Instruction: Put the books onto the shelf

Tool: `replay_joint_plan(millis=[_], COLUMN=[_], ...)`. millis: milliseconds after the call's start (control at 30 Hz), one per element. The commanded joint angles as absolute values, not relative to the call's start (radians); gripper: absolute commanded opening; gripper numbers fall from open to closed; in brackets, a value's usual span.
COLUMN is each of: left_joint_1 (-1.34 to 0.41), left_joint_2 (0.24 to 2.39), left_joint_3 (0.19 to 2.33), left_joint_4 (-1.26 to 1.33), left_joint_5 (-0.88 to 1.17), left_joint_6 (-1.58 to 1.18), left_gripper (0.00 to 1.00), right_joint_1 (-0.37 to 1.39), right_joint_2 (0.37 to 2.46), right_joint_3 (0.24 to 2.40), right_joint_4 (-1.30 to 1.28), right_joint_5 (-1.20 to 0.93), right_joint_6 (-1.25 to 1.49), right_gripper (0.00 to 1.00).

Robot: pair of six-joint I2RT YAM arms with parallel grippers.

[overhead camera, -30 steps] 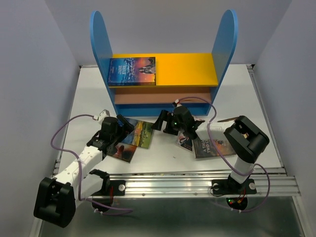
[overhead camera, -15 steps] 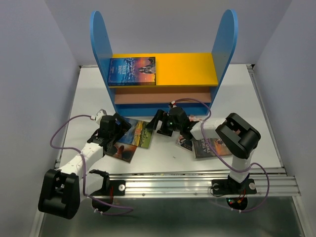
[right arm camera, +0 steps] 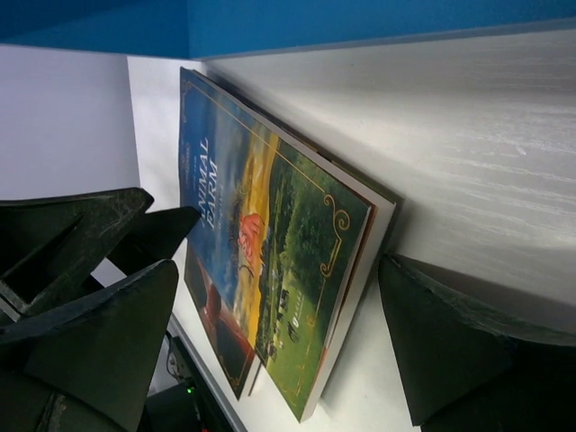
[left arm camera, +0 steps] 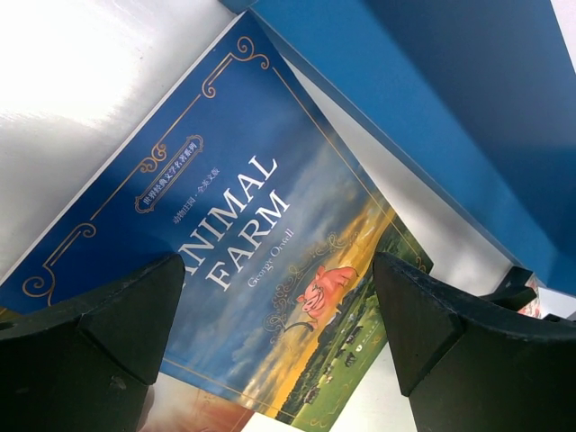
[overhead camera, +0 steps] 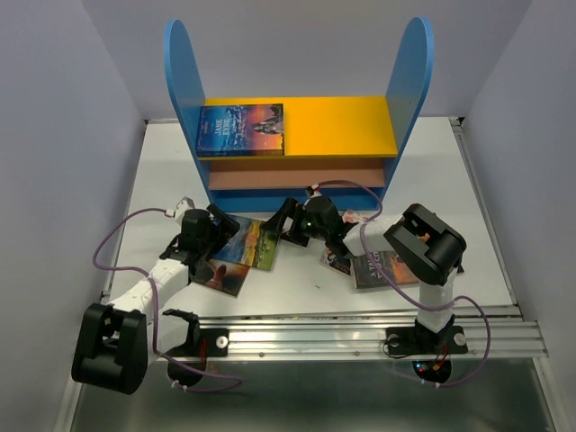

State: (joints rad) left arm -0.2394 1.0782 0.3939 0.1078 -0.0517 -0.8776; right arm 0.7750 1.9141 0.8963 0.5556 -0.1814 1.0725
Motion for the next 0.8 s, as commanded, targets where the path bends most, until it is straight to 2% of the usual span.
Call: replay_joint_plan(millis=[0,133,233,400,667,767], left_joint_1=[-0.233,-0.232,-0.232,-0.232,-0.23,-0.23], left_joint_2=[1.097,1.103,1.106,1.106,1.104,1.104], left_joint_3=[0.345,0.347,0.345,0.344,0.341,0.339], left_joint_4=[0.052,0.06,0.064,0.069,0.083,0.09], left_joint_5=[-0.029,-0.021,-0.015,-0.012,-0.005,-0.005], left_joint_6=[-0.861,-0.854,-0.851,-0.847,-0.838,-0.838], left_gripper=[0.99,0.99,0.99,0.99,0.99,0.99], right_joint_1=[0.778,0.787,0.787,0.787,0.796,0.805], right_joint_2=[1.963,1.985,1.988,2.0,2.019,2.01], right_joint_3=[0.904,0.908,0.891,0.873,0.851,0.856], right_joint_4=[0.586,0.617,0.672,0.735,0.9,0.885], right_joint_5=[-0.204,-0.224,-0.227,-0.242,-0.305,-0.305], right_joint_6=[1.111,1.117,1.14,1.155,1.146,1.12], right_gripper=[0.98,0.95,0.88,0.64,0.4,0.33])
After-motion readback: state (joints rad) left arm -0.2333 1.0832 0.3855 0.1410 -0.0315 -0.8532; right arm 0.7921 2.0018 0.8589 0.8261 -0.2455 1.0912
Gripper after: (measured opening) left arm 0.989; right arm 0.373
